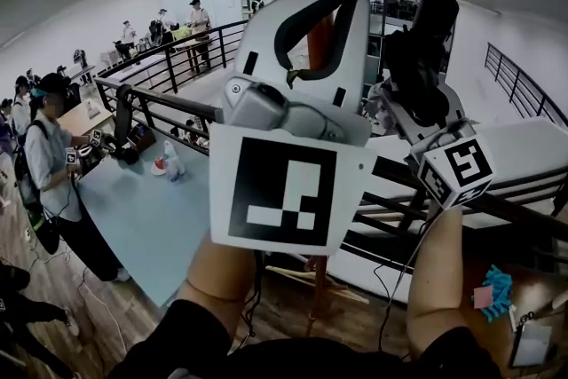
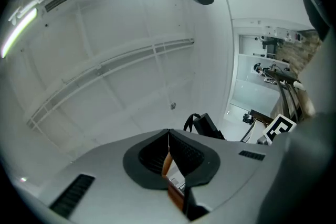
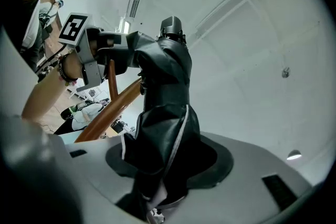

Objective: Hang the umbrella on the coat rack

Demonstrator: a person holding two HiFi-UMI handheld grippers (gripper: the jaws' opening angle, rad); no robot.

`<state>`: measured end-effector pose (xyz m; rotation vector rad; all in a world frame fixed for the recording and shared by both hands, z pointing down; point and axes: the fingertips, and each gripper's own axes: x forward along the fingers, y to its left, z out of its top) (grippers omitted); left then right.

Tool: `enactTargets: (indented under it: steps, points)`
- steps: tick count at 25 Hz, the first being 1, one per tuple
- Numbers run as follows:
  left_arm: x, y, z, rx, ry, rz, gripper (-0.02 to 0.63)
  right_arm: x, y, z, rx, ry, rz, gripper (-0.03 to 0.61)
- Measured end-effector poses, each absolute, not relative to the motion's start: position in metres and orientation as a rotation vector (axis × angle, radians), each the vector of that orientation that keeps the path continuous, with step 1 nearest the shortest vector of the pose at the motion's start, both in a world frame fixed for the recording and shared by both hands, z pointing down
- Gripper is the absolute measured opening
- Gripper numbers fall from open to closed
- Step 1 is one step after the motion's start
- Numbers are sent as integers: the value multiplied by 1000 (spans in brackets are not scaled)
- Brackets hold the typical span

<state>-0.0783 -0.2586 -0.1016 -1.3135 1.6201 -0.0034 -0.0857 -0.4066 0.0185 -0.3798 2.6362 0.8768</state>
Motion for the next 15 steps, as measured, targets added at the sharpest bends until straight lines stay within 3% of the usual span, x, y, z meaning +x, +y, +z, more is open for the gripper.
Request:
enactTargets:
  steps: [15]
  points:
    - [-75,-252,-104,-1251,1666,-40,14,-94,-422,16,-328,2687,852,219]
